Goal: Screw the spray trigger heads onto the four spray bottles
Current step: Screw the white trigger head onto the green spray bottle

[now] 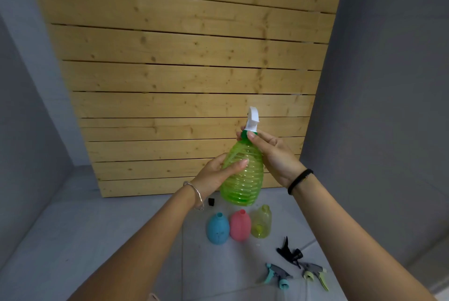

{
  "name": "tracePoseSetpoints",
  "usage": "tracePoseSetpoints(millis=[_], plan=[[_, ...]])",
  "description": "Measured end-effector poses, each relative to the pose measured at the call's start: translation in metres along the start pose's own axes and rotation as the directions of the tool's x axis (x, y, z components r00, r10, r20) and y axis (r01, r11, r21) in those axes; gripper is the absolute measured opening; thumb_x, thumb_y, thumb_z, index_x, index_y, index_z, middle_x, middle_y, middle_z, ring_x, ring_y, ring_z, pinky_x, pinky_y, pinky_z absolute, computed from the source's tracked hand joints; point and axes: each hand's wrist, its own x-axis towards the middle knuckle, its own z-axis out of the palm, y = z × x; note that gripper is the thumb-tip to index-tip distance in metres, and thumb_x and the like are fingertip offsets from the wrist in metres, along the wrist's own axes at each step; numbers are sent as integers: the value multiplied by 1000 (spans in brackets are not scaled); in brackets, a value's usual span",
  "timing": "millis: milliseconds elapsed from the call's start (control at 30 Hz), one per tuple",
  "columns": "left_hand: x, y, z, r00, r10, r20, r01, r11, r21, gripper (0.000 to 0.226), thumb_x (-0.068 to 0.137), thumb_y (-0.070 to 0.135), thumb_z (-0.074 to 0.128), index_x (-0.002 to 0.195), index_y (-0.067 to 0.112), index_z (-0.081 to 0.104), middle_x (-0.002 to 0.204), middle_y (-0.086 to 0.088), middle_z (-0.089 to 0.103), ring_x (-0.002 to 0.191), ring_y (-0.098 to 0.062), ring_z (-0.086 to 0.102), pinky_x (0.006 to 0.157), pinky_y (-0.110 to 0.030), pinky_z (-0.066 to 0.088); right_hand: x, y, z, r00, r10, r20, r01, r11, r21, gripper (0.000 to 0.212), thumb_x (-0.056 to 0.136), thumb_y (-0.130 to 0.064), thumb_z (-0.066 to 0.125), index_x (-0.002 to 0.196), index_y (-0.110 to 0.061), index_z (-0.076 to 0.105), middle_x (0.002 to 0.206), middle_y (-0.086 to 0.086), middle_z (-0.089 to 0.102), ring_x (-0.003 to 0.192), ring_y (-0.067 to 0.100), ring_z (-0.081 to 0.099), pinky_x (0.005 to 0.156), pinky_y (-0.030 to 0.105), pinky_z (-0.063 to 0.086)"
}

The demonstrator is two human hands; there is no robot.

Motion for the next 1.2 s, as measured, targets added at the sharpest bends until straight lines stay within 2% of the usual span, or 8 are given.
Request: tracePoseSetpoints(millis=[167,333,533,700,767,900,1033,1200], plan=[[2,2,0,995,46,-92,-44,999,18,25,74,33,76,95,23,67,82,8,74,78,-8,69,65,-18,54,1,4,7,983,-41,-180,36,999,-28,26,82,-18,69,105,-5,69,89,1,75,73,7,68,67,18,55],[1,0,-1,999,2,-46,0,999,41,47,64,39,77,104,18,64,84,7,74,78,-6,70,64,-17,53,0,6,8,993,10,-119,-14,999,-32,29,84,-18,66,110,-6,67,98,3,72,77,6,67,68,19,56],[14,1,-12,991,17,-135,-6,997,83,36,71,23,80,102,16,65,79,7,74,70,-4,71,56,-15,52,13,12,15,981,-16,-194,20,1000,17,32,85,-14,65,114,-1,64,91,4,70,66,6,66,59,18,54],[31,-9,-26,977,-15,-213,53,983,173,45,67,29,83,105,17,64,92,1,74,78,-12,71,71,-26,58,35,33,16,969,19,-246,-10,999,35,31,83,-14,68,112,-1,66,79,-1,71,62,3,67,56,16,52],[40,-16,-38,978,-36,-207,71,983,167,47,67,29,83,108,17,62,95,0,73,80,-12,71,73,-28,58,48,44,18,972,12,-236,-7,1000,18,31,83,-14,69,111,-2,66,81,0,72,66,5,67,60,18,54],[54,-44,-67,978,-61,-201,98,979,176,53,68,30,81,116,27,58,97,10,70,80,2,67,61,-12,51,77,74,16,987,15,-157,-36,990,-134,31,82,-17,70,111,-9,67,104,6,72,89,12,67,76,19,54],[58,-88,-99,942,-69,-329,126,980,157,53,70,24,81,117,23,58,98,11,68,82,4,64,62,-8,49,97,113,-5,984,178,24,-155,907,-391,53,85,-23,66,134,-16,49,130,-5,54,116,4,51,79,5,45],[60,-159,-125,919,-95,-383,178,966,189,51,62,24,87,99,27,52,94,13,64,81,0,64,58,-5,46,103,179,-34,960,279,28,-216,801,-558,41,88,-26,62,127,-19,54,133,-2,54,119,10,52,97,20,41]])
